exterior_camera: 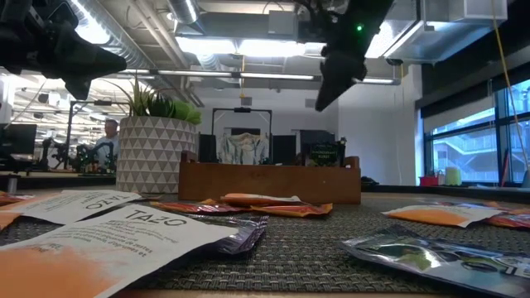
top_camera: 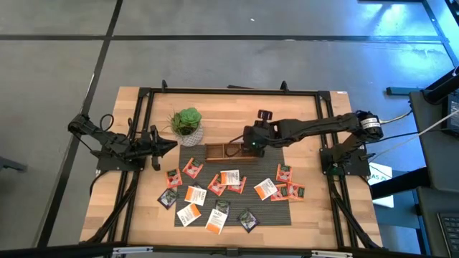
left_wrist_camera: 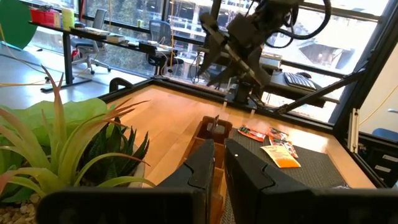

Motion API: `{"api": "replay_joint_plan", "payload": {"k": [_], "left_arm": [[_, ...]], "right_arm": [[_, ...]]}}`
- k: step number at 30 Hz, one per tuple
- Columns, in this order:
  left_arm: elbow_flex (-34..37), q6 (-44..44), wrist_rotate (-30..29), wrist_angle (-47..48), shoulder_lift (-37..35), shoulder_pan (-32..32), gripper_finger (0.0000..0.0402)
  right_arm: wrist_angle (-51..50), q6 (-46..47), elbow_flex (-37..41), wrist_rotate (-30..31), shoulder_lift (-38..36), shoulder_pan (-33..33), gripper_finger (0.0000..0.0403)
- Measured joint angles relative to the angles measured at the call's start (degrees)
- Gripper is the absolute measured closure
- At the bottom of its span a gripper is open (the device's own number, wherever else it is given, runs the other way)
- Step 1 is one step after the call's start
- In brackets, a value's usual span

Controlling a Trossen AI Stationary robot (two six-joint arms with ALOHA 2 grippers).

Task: Pick & Place Tea
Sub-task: Put the black tea bag into the right slot of the wooden organizer

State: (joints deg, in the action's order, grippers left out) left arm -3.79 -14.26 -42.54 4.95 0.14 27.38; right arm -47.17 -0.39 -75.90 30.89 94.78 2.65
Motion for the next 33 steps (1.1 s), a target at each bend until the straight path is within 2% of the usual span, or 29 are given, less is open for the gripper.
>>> {"api": "replay_joint_plan", "payload": {"k": [4, 9, 15, 19, 22, 26, 33], "left_arm": [[0.0, 0.0, 0.0, 0.02, 0.02, 0.01, 0.037], [0.0, 0.0, 0.0, 0.0, 0.02, 0.01, 0.037], [0.0, -0.17, 1.13, -0.31, 0.0, 0.0, 0.037], [0.0, 1.77, 8.41, -7.66, 1.95, 0.01, 0.0372], [0.0, 6.49, 10.58, -14.48, 7.26, 0.0, 0.0381], [-0.9, 9.54, 10.72, -20.88, 18.07, -0.31, 0.0398], [-13.39, 10.12, 15.85, -21.4, 40.43, -1.59, 0.0399]], "right_arm": [[-0.7, 0.3, -0.41, -7.57, -0.04, 2.83, 0.0259], [4.4, 0.29, 4.1, -15.08, -0.04, 5.97, 0.0259], [13.32, 0.41, 9.44, -17.66, -0.04, 9.35, 0.0259], [14.63, 3.51, 10.61, -17.5, -0.04, 10.54, 0.0259], [15.55, 7.3, 10.61, -17.7, -0.04, 11.02, 0.0259], [17.03, 9.18, 10.61, -17.48, -0.04, 11.22, 0.0259], [17.17, 9.14, 10.61, -17.47, -0.04, 11.2, 0.0259]]}}
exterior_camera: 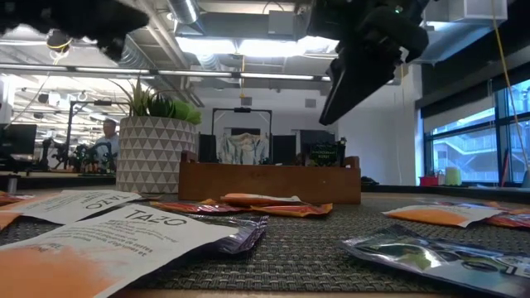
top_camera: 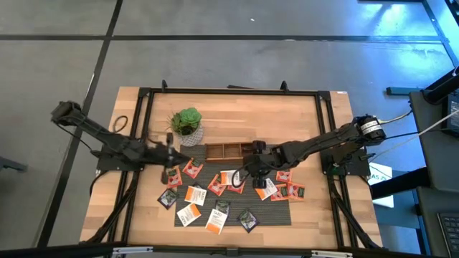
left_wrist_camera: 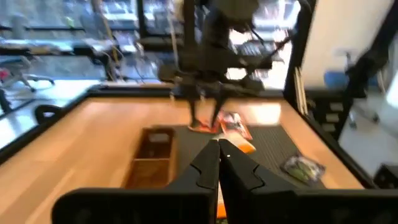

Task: Pick & Place Tea
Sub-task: Put the black tea bag into the right slot of the wooden organizer

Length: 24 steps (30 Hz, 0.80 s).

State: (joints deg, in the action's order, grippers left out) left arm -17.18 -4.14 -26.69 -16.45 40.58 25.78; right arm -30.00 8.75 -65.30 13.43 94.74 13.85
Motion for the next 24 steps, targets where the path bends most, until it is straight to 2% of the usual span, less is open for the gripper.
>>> {"api": "replay_joint_plan", "payload": {"k": [2, 5, 10, 16, 21, 24], "left_arm": [[-4.09, 0.59, 1.66, 1.03, 7.04, -0.29, 0.0399], [-10.11, 1.65, 2.79, 5.04, 16.73, -1.08, 0.0399], [-18.54, 1.84, 6.38, 9.05, 28.4, -3.11, 0.0399], [-24.16, 1.9, 11.36, 8.97, 37.18, -3.98, 0.0399], [-25.47, 0.31, 11.22, 9.08, 41.3, -3.99, 0.0399], [-25.61, -2.19, 10.94, 8.88, 42.99, -4.2, 0.0399]], "right_arm": [[0.58, 0.02, 0.0, 0.94, 0.37, -0.23, 0.0259], [-0.07, -0.11, 0.0, 5.66, 0.59, -0.45, 0.0259], [-0.3, -1.6, 0.0, 10.5, 0.88, -2.47, 0.0259], [-1.26, -4.96, -0.02, 10.82, 2.7, -5.22, 0.0259], [-1.5, -7.85, 0.0, 11.41, 5.37, -7.31, 0.0259], [-1.66, -8.07, 0.0, 14.41, 6.4, -8.41, 0.0264]]}}
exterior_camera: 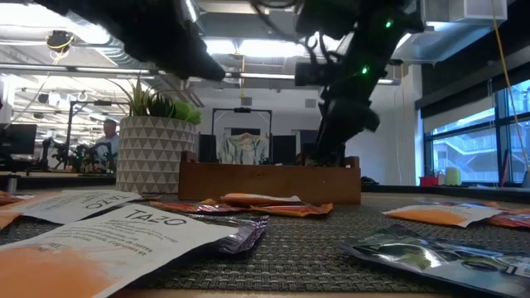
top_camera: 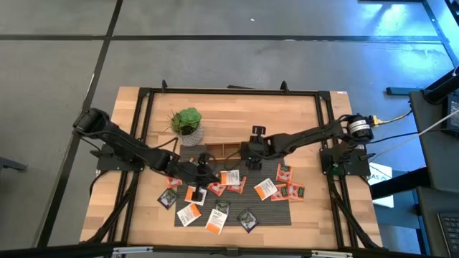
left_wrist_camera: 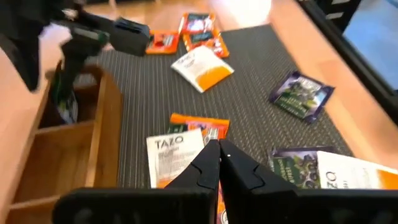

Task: Pick & Place Tea
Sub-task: Put the black tea bag into the right slot of the wooden organizer, then put the white tea bag into the middle slot of the wooden organizer

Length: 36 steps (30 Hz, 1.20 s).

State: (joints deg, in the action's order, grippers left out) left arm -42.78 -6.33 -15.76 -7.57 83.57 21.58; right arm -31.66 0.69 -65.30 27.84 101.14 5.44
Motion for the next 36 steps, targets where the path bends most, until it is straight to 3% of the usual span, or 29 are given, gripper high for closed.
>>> {"api": "replay_joint_plan", "payload": {"k": [10, 15, 18, 25, 36], "left_arm": [[0.02, -2.56, -1.28, -4.96, 7.76, -0.77, 0.0399], [0.07, -3.36, -0.8, -7.61, 11.73, -1.56, 0.0398], [0.07, -4.63, -0.76, -8.13, 13.73, -1.88, 0.0399], [0.07, -5.67, -0.67, -8.78, 16.62, -1.81, 0.0399], [-0.04, -6.6, -0.06, -12.33, 22.56, -1.81, 0.0398]], "right_arm": [[-0.07, -1.28, -0.02, 6.18, -0.63, -0.78, 0.0285], [-0.15, 0.37, -0.35, 5.74, -0.65, -0.09, 0.0285], [0.06, 2.27, -2.43, 1.66, -0.81, 1.58, 0.0285], [3.13, 18.19, -4.76, -7.01, -0.85, 5.4, 0.0285], [7.3, 41.27, 0.16, -8.2, 1.45, 8.67, 0.0285]]}}
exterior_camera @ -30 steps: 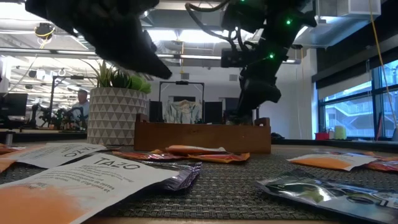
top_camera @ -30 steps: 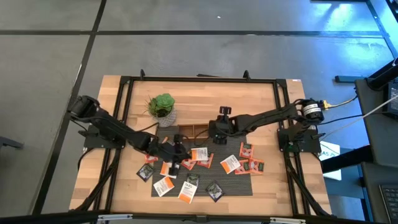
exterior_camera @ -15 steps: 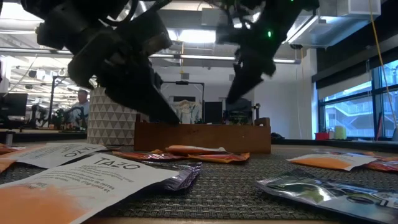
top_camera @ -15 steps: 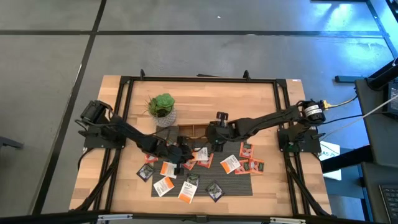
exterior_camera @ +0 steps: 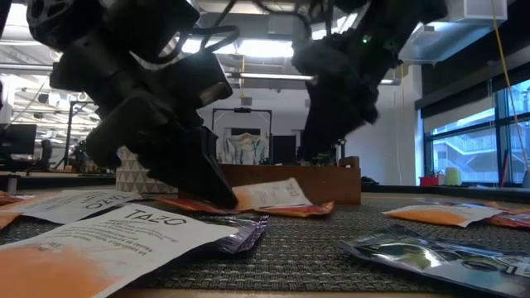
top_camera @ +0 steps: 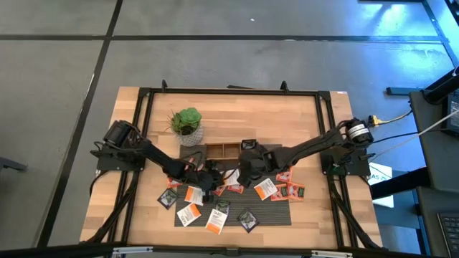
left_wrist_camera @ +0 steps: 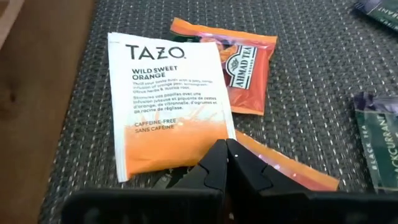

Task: Pick & Place Tea
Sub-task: Put the white tea bag into the middle slot of the wooden organizer

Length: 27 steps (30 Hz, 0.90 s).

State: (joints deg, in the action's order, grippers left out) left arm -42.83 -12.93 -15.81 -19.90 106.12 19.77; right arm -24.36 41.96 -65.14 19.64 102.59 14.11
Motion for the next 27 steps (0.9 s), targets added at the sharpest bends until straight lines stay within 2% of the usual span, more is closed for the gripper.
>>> {"api": "replay_joint_plan", "payload": {"k": [7, 12, 15, 22, 27], "left_arm": [[-0.02, 0.07, 1.28, -0.13, 0.37, 0.11, 0.0398], [-0.02, 0.18, 1.62, -0.2, 0.4, 0.33, 0.0399], [0.0, 0.12, 1.88, -0.2, 0.4, 0.37, 0.0399], [0.02, 0.13, 1.84, -0.18, 0.44, 0.37, 0.0399], [0.07, 0.14, 1.81, -0.23, 0.44, 0.37, 0.0399]], "right_arm": [[5.49, 3.92, 2.1, -0.28, 0.59, 1.5, 0.0285], [9.57, 1.42, 3.13, -0.31, 0.6, 2.37, 0.0279], [10.56, 2.9, 3.97, -0.42, 0.59, 2.71, 0.0253], [11.64, 6.25, 4.67, -0.19, 0.59, 4.4, 0.016], [11.93, 9.83, 4.67, 1.92, 1.56, 5.58, 0.0132]]}}
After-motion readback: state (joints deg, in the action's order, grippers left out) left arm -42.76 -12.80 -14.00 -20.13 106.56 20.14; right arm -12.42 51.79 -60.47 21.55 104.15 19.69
